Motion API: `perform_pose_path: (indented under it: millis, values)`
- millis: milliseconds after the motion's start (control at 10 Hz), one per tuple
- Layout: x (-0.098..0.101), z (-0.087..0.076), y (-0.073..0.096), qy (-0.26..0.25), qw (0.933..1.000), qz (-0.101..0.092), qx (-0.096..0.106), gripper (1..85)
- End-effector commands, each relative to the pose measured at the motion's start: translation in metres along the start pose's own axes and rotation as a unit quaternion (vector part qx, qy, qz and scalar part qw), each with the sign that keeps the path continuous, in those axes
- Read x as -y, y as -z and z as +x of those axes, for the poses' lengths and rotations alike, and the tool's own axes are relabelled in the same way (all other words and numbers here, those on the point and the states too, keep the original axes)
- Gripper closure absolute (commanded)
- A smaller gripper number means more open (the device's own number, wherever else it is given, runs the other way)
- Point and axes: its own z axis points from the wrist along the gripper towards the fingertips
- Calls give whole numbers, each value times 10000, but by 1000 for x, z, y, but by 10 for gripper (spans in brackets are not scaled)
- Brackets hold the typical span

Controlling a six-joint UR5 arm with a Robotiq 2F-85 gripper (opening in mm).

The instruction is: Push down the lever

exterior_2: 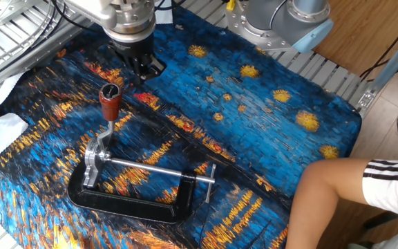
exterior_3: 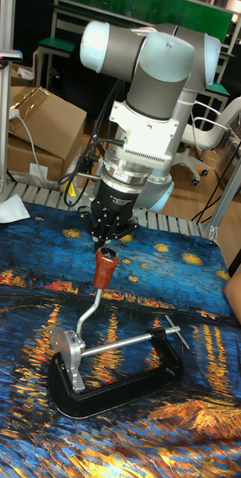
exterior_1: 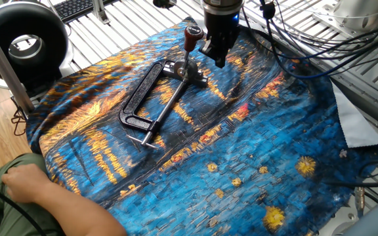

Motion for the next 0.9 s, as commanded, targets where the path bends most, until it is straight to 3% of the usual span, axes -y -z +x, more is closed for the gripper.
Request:
perform_pose_path:
  millis: [0, 300, 500, 800]
  values:
    - [1, -16, 1, 18, 9995, 17, 309, 847]
    - [-2, -14, 1, 25, 9996, -42, 270, 847]
    - [0, -6, 1, 116, 9999, -5, 111, 847]
    - [7, -6, 1, 230, 9996, 129, 115, 847]
